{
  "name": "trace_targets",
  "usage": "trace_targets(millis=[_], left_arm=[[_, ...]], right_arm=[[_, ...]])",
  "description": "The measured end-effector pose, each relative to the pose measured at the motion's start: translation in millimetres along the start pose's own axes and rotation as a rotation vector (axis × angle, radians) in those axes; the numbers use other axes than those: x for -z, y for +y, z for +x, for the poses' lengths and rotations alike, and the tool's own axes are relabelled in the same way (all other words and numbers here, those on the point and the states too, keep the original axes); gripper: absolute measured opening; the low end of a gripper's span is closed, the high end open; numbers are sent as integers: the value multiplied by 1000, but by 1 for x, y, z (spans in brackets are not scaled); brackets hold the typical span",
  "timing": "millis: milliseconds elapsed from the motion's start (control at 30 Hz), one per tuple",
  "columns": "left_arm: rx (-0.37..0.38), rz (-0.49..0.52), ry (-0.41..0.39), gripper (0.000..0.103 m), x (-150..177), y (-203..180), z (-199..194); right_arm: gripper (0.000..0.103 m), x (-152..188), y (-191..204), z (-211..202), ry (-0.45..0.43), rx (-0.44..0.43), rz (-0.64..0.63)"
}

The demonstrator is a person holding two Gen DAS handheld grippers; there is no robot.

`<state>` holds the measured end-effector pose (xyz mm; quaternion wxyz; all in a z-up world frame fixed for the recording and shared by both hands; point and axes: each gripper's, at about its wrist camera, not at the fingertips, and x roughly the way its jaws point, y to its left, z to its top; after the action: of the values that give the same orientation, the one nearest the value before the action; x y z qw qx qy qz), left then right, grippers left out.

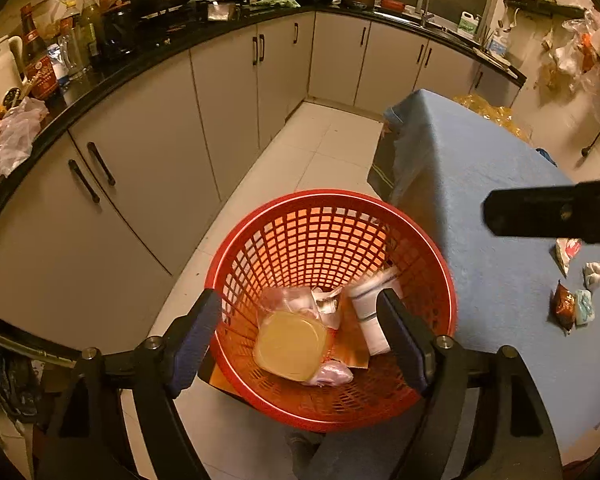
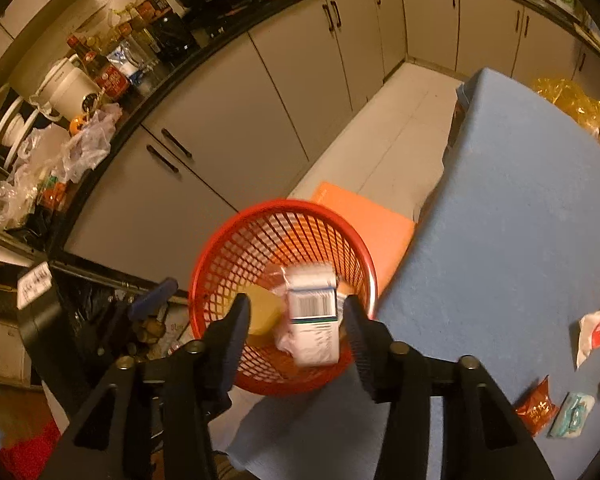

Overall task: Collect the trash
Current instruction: 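Open the left tool over the basket while the right tool releases the medicine box into it, then move both open tools back over the table, then grasp the brown snack packet with the left tool while the right tool grasps the white tissue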

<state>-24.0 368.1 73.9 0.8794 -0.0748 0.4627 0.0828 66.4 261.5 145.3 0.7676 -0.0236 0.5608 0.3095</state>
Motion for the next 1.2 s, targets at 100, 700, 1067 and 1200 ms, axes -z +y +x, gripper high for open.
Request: trace_targets(millis=[100, 700, 1067, 1200], left_arm=[[0, -6, -5, 79, -1, 2, -4], [305, 86, 42, 82, 39, -126, -31], [340, 298, 227, 82, 78, -256, -25], [269, 274, 258, 82, 78, -275, -11]], right_arm=[[55, 0, -1, -8, -7, -17, 14], [71, 147, -143, -98, -107, 180, 319], [71, 231, -275, -155, -170, 200, 539], [71, 253, -304, -161, -145, 183, 554]])
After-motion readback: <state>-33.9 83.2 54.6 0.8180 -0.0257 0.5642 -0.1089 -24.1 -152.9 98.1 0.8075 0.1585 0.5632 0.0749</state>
